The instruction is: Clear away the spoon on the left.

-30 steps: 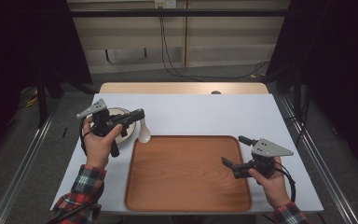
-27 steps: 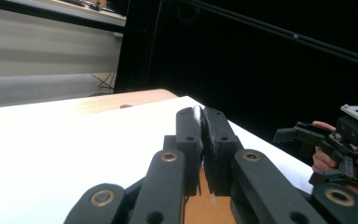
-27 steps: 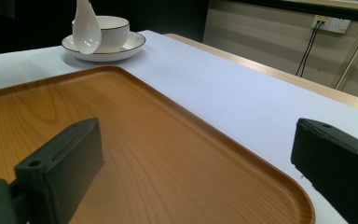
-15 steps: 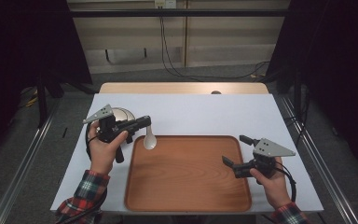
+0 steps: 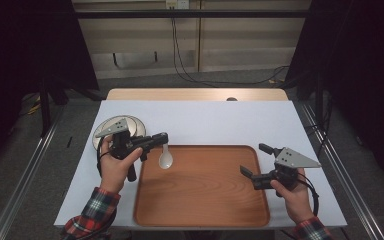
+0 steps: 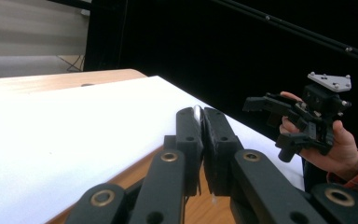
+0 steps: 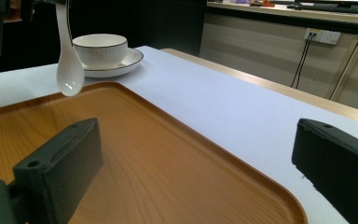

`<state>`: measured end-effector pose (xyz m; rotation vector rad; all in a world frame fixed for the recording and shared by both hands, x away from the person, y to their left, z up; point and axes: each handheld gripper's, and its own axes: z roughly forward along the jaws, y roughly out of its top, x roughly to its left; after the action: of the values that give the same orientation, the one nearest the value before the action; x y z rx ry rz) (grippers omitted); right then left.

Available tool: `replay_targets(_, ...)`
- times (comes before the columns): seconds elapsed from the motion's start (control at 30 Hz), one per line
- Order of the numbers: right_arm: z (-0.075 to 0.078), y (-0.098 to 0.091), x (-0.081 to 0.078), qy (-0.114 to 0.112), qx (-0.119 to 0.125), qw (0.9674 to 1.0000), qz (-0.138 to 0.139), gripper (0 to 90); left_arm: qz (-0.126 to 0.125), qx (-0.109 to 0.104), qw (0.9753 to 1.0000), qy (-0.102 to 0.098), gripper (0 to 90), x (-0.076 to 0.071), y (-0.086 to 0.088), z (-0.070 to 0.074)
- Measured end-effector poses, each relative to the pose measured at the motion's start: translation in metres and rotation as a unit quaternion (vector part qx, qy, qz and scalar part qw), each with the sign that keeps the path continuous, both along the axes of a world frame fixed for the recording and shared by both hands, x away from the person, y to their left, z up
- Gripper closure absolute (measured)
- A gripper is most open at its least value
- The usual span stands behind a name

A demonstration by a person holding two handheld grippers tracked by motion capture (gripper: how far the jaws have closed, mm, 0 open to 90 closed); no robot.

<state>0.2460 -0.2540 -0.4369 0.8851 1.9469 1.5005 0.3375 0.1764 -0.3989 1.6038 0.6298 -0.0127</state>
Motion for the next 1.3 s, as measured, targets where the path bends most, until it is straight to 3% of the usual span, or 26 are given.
replay_targets(0.57,0.000,0.001,0.000,0.000,-0.001,1.0000,-0.003,1.5,-0.031,0.008,0.9992,0.026,85.8,-0.013,-0.007,-0.013)
replay_targets(0.67,0.000,0.000,-0.001,0.006,-0.002,0.9999,0.008,1.5,-0.033,0.009,0.9991,0.027,85.8,-0.015,-0.008,-0.014)
replay_targets(1.3,0.000,0.001,0.000,0.004,-0.002,1.0000,0.006,1.5,-0.047,0.015,0.9977,0.047,85.7,-0.028,-0.013,-0.026)
